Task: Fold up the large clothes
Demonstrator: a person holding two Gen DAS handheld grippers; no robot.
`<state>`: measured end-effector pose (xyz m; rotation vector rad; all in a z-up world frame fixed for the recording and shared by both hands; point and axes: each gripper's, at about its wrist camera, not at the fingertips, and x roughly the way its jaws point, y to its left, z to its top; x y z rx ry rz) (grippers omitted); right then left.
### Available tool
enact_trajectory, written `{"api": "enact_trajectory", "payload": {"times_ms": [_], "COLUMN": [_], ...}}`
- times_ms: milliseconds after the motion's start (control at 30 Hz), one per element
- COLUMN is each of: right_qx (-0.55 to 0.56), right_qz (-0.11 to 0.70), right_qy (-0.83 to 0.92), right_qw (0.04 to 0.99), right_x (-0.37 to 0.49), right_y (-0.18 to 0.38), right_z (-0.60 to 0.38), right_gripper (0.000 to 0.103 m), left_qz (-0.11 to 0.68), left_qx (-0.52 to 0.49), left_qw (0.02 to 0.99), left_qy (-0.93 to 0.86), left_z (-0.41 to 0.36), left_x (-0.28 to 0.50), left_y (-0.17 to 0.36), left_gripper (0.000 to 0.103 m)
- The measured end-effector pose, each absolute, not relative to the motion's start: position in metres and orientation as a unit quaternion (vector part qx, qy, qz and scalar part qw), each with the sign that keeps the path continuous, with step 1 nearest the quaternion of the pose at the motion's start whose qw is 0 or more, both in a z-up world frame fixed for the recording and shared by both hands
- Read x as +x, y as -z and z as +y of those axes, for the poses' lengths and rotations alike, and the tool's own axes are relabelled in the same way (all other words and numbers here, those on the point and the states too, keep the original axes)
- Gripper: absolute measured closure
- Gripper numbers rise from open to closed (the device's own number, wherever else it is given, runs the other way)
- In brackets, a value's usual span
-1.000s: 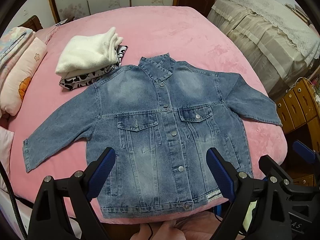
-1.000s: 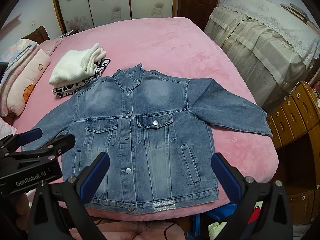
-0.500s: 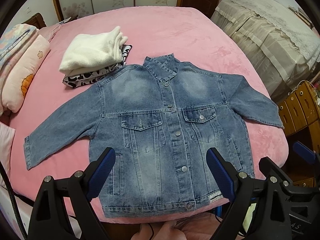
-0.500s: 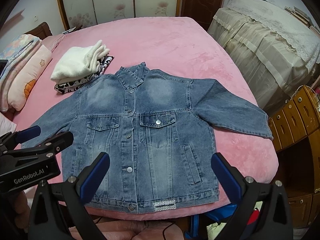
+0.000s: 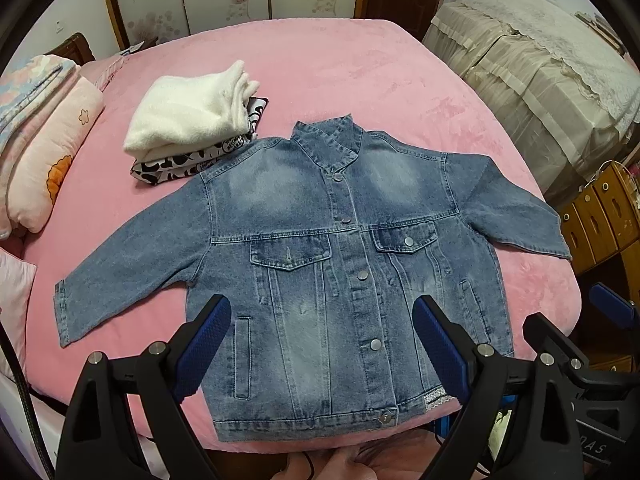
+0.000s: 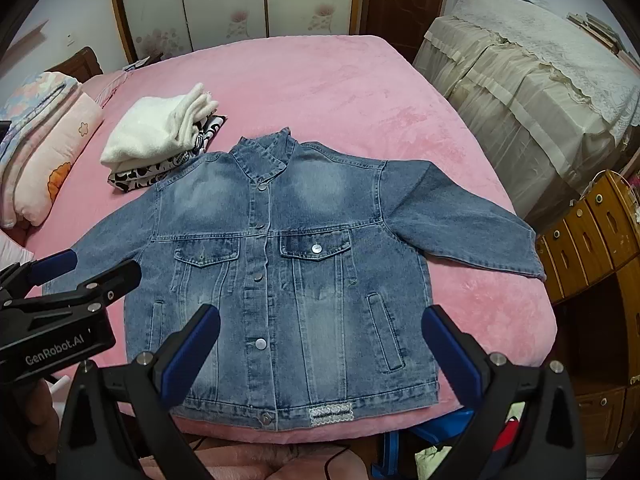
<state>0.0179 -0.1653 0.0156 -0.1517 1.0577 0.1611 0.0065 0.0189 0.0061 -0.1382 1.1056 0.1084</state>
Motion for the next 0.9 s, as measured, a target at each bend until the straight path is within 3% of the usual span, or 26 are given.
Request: {"api": "enact_trajectory", "payload": {"times_ms": [900], "right_qx": [-0.036], "right_qz": [0.502], "right_qy": [-0.057], "right_qw": [0.862], "right_x": [0.012], "right_y": [-0.021], "right_z": [-0.175], "right_gripper": [0.003], "left_qz": [0.521], "left_qx": [-0.048], "left_qw": [0.851], "left_qy": [-0.039], "left_z": [0.017], "left_x": [0.01], "left_y": [-0.012], "left_gripper": [0.012]}}
